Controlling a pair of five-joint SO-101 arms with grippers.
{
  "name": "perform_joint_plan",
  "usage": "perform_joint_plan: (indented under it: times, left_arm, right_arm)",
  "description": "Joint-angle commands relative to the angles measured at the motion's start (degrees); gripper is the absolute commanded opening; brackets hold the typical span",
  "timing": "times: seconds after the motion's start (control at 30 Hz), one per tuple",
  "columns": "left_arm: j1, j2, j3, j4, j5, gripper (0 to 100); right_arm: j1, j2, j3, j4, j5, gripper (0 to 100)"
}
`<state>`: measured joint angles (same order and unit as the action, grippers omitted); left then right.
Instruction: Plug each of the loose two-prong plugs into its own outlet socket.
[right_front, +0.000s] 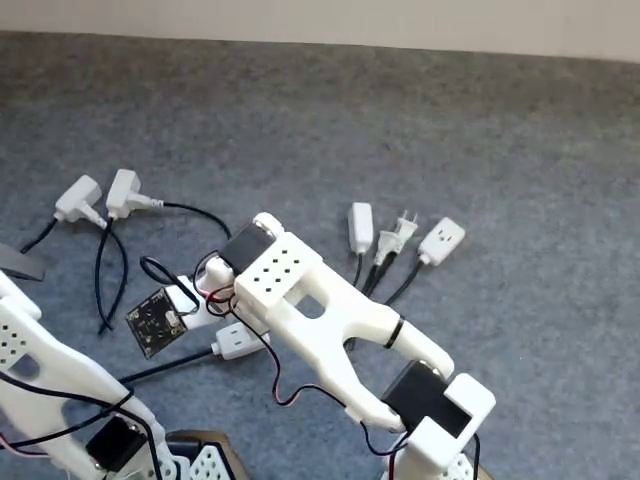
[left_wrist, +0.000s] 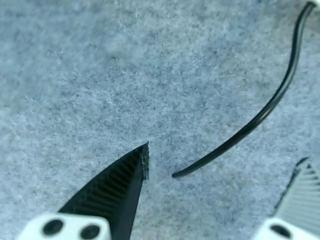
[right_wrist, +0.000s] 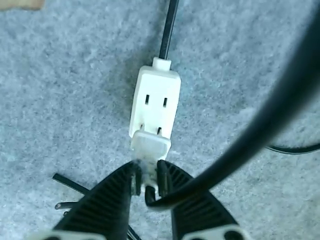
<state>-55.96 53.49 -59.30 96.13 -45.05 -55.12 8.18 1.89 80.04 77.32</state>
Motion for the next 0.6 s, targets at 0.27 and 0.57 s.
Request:
perform_joint_plan:
  times: [0.27,0.57]
  left_arm:
    - [0.0,-0.8,-2.0,0.6,-0.4,42]
    - [-0.4,-0.7,-1.9,0.6,-0.3,42]
  right_arm:
    - [-2.3,-1.9,-10.9,8.2,0.0,0.5]
    - [-4.2,2.3,-16.0,11.8,-1.7,0.5]
